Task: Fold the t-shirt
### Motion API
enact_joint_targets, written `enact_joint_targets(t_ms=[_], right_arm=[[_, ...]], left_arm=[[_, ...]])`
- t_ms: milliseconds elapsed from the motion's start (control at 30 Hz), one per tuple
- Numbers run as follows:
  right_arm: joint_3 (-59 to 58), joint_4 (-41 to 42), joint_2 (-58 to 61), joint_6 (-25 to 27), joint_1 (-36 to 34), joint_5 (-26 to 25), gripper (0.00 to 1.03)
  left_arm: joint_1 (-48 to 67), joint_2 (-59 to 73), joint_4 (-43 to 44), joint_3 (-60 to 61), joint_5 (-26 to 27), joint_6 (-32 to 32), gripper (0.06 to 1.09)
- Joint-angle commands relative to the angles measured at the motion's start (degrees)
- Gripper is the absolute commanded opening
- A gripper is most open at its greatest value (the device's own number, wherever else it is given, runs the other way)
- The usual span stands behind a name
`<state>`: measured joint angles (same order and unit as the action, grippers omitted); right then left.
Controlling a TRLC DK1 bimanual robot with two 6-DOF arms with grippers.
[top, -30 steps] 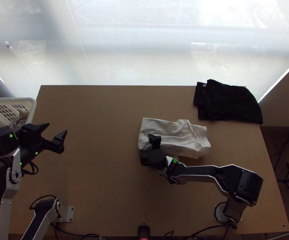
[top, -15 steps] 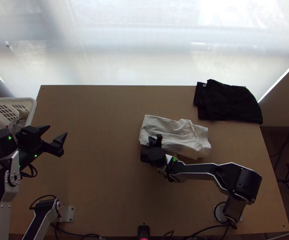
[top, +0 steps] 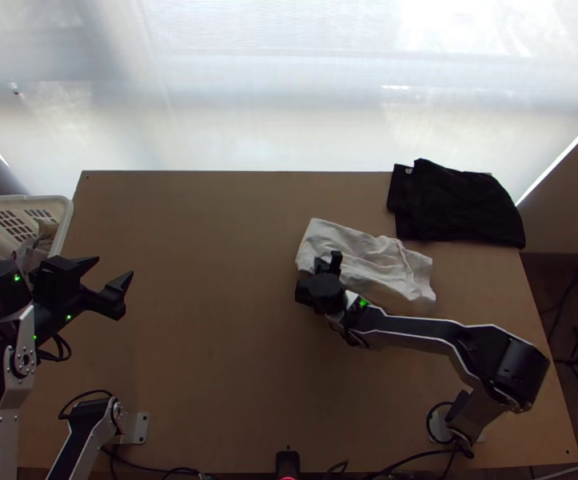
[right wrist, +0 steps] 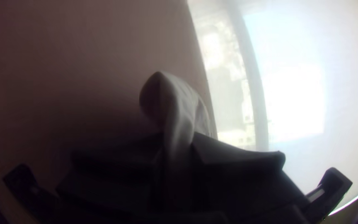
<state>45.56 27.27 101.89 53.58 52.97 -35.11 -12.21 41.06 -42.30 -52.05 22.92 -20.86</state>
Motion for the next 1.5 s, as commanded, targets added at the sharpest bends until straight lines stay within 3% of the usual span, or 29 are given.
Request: enact_joint_targets(t_ms=[0,500,867,1167,1467], right_arm=[[3.4,-2.2,-5.3,-0.1,-1.6,1.8,0.03],[23.0,-11.4,-5.9,-1.0,-9.5,8.2,0.03],[42.9,-12.3,5.6,-3.1,-19.4,12.7,0.03],[51.7,-13.1,13.1,-4.2,-24.2,14.4,0.03],[58.3,-19.2,17.8,-10.4,-29.8,14.8,0.03]], left_arm=[[-0.5,-0.2,-3.0,-2.4,0.0,-0.1,1.01],[-4.1,1.2,-10.4,-6.6,-0.3,-0.8,1.02],[-5.9,2.3,-15.1,-10.4,-0.9,-2.2,1.02],[-6.2,1.8,-17.5,-10.9,-2.3,-2.9,1.02],[-7.0,1.6,-18.3,-10.5,-2.4,-2.9,1.03]])
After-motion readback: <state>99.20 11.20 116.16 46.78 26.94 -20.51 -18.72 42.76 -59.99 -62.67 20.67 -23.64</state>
